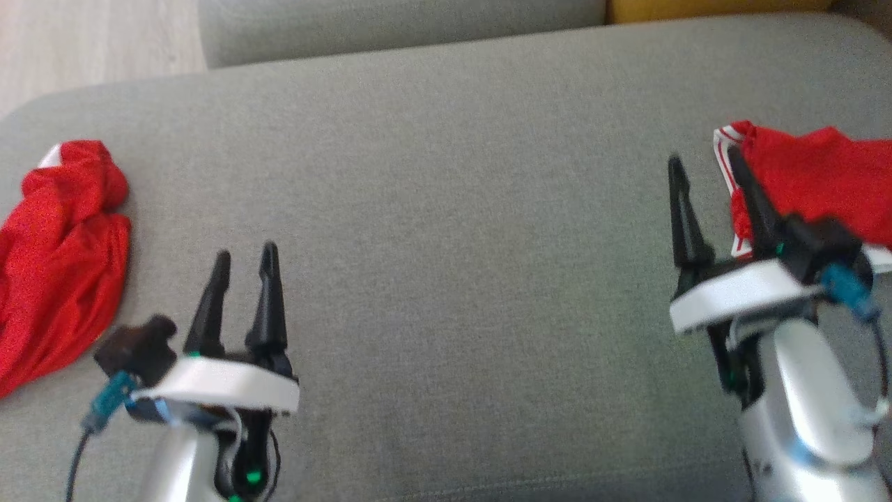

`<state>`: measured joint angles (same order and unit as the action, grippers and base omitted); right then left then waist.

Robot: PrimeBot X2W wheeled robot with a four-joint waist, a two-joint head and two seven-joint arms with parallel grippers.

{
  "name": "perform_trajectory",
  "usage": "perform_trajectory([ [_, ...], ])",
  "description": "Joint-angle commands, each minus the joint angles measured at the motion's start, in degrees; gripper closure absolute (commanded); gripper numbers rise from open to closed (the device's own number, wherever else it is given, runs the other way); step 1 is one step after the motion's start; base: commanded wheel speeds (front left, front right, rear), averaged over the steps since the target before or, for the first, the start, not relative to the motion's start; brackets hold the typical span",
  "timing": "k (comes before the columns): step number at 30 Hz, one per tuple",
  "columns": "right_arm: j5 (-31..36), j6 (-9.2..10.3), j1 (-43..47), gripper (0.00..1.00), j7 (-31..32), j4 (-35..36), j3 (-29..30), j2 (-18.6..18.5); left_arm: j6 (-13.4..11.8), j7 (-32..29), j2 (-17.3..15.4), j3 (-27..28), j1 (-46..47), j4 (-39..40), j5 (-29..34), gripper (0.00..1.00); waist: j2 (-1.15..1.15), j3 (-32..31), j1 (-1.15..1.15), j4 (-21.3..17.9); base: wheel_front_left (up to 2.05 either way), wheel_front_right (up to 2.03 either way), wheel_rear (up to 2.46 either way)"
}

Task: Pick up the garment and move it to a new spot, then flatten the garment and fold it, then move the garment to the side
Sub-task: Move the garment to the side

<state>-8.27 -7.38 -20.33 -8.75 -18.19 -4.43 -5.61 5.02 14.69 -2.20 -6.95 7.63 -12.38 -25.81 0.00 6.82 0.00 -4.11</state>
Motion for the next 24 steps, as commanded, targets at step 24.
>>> perform_trajectory([
  [24, 1.99, -0.11, 12.88, 0.0, -5.49, 4.31, 0.75, 2.72, -3.64, 0.31, -0.67, -0.39, -7.0, 5.2, 1.73, 0.0, 0.0, -5.43, 0.0, 0.7, 0.0, 0.0, 0.0],
])
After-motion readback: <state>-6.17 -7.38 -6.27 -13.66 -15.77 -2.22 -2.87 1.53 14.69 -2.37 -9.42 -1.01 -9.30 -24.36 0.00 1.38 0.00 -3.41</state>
